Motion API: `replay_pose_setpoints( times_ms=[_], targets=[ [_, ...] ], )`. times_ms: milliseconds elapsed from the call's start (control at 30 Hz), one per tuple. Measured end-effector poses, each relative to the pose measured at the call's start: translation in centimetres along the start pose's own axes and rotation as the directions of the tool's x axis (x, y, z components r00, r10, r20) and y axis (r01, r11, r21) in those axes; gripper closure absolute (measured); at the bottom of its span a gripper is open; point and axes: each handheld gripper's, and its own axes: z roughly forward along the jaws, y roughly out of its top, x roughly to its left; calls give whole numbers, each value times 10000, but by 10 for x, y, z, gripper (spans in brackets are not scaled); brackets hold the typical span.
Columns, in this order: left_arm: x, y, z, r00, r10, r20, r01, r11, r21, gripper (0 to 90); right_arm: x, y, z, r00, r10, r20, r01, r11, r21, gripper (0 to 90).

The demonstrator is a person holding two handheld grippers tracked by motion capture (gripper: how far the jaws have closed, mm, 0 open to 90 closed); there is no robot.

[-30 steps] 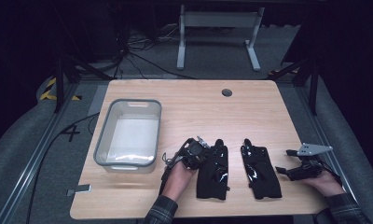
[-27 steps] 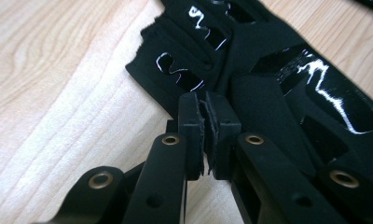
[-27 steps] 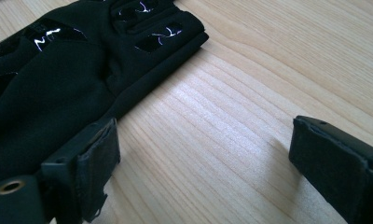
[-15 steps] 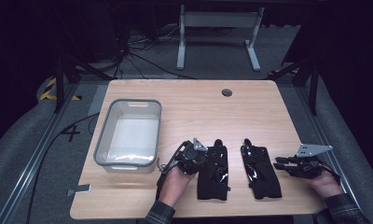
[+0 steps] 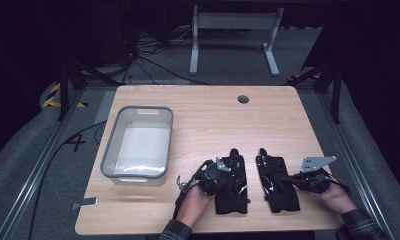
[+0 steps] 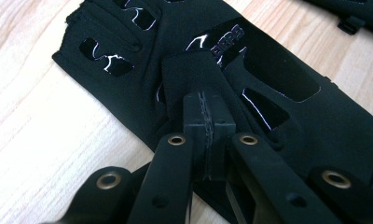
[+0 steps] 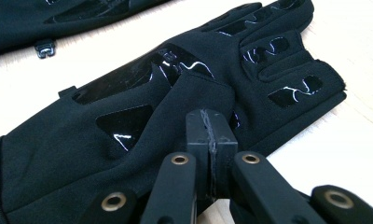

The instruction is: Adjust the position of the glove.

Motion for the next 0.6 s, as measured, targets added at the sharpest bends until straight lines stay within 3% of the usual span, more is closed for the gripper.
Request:
replay_pose_setpoints(
  times_ms=[433,600],
  targets=[
    [-3,10,9,10000,66,-5,-66,9999,-152,895,4,14,13,9993,-156,349,154,9999,56,900],
    [-4,14,12,10000,78,-37,-78,9998,-195,896,6,20,18,9994,-200,283,198,9998,89,900]
  ],
)
